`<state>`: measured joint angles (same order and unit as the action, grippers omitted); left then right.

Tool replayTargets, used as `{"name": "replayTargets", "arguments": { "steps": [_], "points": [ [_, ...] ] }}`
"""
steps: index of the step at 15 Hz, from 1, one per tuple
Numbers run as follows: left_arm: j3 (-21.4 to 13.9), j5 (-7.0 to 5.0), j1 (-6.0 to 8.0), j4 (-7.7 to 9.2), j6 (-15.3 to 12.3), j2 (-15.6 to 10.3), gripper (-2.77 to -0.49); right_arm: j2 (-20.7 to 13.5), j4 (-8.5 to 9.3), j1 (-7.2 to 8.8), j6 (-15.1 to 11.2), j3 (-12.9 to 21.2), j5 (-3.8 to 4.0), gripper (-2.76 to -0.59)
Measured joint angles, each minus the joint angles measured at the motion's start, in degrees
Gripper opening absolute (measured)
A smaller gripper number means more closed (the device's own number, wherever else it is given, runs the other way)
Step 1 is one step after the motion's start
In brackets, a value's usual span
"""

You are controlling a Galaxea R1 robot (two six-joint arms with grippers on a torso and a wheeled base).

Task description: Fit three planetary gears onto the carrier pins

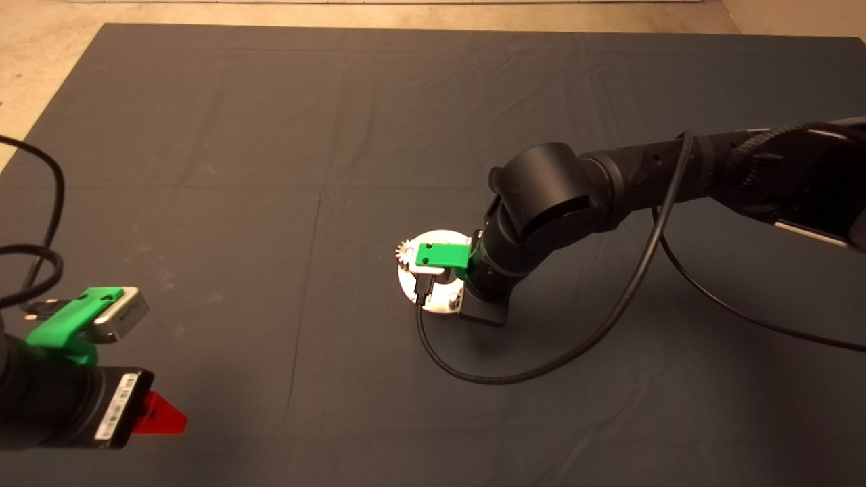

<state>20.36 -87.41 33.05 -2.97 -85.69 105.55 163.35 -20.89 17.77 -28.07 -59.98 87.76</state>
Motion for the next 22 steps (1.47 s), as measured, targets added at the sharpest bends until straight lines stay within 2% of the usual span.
{"name": "replayTargets", "arguments": {
  "steps": [8,22],
  "points": [
    [0.0,0.00,0.02,0.00,0.0,0.0,-1.22,2.5,0.28,-0.02,0.1,-5.0,0.09,-2.27],
    [0.0,0.00,0.01,0.00,0.0,0.0,-1.22,3.7,0.39,-0.13,0.2,-5.8,0.02,-2.27]
  ]
}}
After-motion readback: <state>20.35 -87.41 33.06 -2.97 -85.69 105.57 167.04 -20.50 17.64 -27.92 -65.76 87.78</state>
